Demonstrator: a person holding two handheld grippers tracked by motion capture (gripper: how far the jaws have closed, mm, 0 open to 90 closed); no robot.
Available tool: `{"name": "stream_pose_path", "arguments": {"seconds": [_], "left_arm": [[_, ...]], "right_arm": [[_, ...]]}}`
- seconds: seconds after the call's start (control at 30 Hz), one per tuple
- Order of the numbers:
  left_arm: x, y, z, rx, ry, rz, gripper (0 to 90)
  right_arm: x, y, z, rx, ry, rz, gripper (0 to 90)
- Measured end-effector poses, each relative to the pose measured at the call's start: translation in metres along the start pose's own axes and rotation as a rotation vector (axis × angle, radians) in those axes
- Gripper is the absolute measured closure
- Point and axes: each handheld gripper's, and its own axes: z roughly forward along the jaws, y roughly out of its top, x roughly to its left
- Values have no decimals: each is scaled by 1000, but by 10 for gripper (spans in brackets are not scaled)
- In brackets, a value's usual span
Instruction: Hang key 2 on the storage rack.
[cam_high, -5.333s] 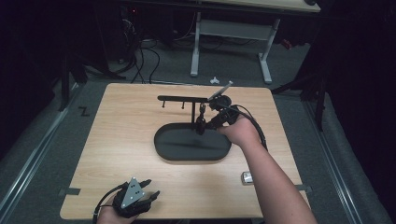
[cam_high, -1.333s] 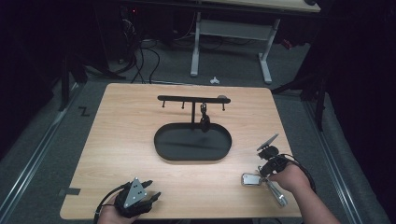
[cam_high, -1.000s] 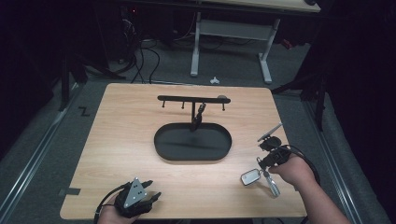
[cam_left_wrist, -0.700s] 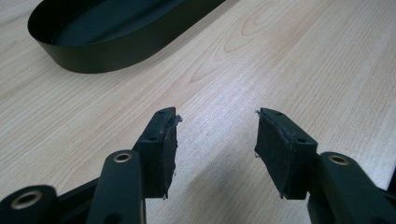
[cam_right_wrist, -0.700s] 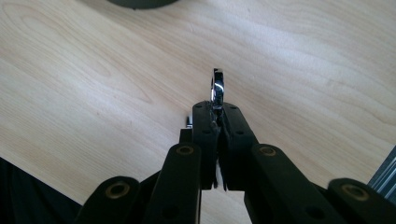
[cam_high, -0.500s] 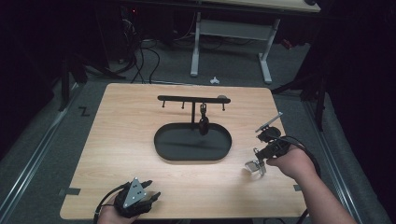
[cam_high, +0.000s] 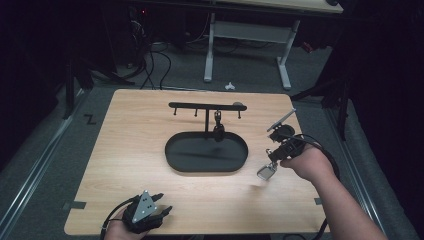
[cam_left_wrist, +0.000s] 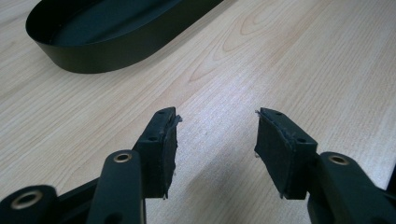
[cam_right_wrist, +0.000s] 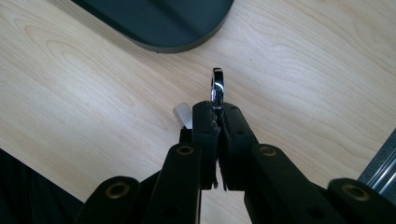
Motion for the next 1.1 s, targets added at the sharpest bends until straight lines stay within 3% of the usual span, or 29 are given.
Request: {"name": "stream_pose_path", "arguments": {"seconds": [0.4, 0.9, 1.03, 1.1], "left_arm": [[1, 0, -1, 0, -1, -1, 483], [2, -1, -2, -3, 2, -6, 484], [3, -1, -3, -2, 2, -10, 483], [3, -2, -3, -1, 4, -13, 483]], "right_arm": [[13, 31, 1, -26, 23, -34, 863], [17, 61, -3, -48, 30, -58, 863], [18, 68, -3, -43, 28, -39, 863], [17, 74, -4, -57, 27, -56, 863]]}}
